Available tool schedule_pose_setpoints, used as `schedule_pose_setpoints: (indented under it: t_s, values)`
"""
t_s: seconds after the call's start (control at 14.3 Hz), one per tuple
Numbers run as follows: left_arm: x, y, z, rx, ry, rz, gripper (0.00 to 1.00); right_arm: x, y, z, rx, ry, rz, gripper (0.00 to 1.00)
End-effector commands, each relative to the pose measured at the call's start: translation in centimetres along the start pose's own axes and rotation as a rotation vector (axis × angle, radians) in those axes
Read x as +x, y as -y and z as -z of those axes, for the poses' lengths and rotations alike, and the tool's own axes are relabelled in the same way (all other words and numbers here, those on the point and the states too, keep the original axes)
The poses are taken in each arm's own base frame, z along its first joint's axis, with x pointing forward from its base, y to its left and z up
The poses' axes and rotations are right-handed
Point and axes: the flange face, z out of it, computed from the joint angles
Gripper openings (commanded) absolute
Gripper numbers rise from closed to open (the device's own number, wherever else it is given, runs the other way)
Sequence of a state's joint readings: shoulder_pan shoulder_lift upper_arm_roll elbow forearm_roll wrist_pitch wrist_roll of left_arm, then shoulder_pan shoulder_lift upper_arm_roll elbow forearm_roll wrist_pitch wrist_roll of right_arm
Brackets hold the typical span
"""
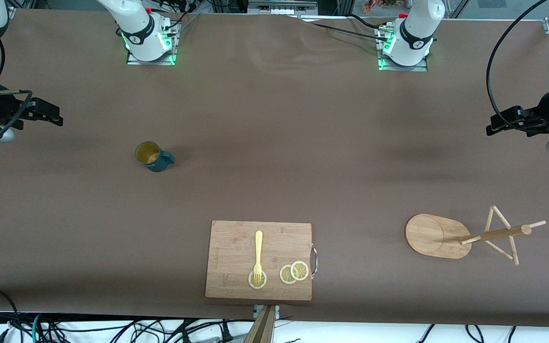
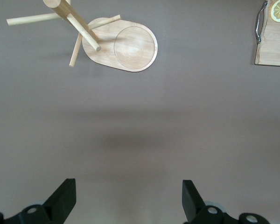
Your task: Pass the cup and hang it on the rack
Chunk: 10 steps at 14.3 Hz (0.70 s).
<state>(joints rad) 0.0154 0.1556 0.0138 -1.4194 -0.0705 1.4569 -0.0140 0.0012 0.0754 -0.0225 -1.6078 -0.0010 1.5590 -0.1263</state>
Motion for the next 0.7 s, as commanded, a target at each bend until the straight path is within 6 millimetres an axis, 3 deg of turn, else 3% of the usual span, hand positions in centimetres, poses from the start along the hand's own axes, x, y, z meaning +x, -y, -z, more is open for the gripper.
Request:
schedule_pose_setpoints:
  t_s: [0.0, 0.42, 0.63]
  values:
    - [0.4, -0.1, 0.6, 0.028, -0.014, -0.009, 1.00, -0.5, 0.7, 0.0, 0.019, 0.024, 0.007, 0.99]
    - [0.4, -0.2, 0.6, 0.020, -0.014, -0.013, 1.00, -1.8, 1.4, 0.0, 0.028, 0.091, 0.005, 0.99]
    - [0.4, -0.3, 0.6, 0.020, -0.013, -0.014, 1.00, -2.0, 1.4, -3.4, 0.034, 0.147, -0.069, 0.99]
